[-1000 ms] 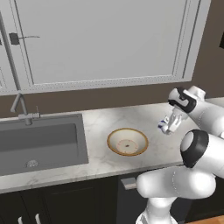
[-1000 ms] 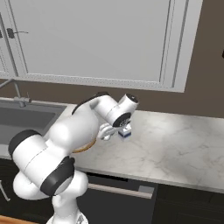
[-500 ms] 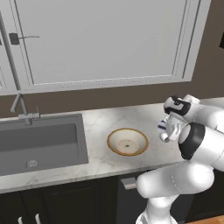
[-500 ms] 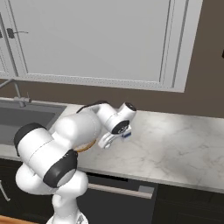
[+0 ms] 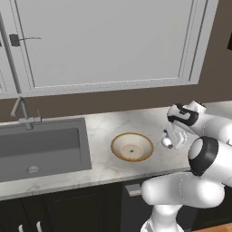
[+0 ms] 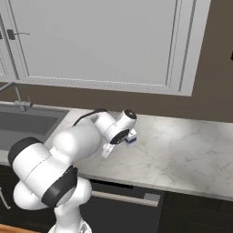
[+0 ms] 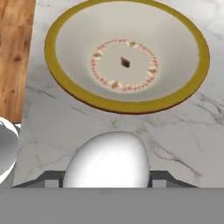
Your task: Gather the eggs and milk located in the vicinity of the sink area and place them right next to the bowl.
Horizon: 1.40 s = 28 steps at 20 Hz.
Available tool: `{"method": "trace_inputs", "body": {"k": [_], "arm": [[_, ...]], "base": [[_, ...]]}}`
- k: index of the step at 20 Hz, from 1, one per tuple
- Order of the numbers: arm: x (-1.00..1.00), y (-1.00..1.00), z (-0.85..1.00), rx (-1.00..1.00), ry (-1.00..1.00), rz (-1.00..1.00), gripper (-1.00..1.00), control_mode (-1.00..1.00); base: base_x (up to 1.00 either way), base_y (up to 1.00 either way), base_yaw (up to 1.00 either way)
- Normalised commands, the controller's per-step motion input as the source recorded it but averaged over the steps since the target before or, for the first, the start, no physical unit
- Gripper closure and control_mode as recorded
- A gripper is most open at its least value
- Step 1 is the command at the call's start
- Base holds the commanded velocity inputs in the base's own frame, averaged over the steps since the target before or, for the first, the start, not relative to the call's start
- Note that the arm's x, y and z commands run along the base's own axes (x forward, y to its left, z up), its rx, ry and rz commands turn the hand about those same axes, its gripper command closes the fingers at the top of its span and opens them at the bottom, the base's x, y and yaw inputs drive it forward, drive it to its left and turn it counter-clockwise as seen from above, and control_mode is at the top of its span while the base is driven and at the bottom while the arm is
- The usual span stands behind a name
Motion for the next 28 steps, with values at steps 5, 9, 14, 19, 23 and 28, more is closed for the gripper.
{"method": "trace_inputs", "body": {"k": [5, 9, 14, 19, 23, 28], "arm": [[0.00, 0.23, -0.09, -0.01, 0.00, 0.10, 1.00, -1.00], [0.00, 0.13, -0.11, -0.02, -0.02, 0.05, 1.00, -1.00], [0.00, 0.01, -0.09, -0.03, -0.01, 0.00, 1.00, -1.00], [0.00, 0.05, -0.22, -0.04, 0.00, 0.00, 1.00, -1.00], [0.00, 0.06, -0.21, -0.04, 0.00, 0.00, 1.00, -1.00], [0.00, 0.01, -0.12, -0.03, 0.00, 0.00, 1.00, -1.00]], "base": [[0.00, 0.00, 0.00], [0.00, 0.00, 0.00], [0.00, 0.00, 0.00], [0.00, 0.00, 0.00], [0.00, 0.00, 0.00], [0.00, 0.00, 0.00]]}}
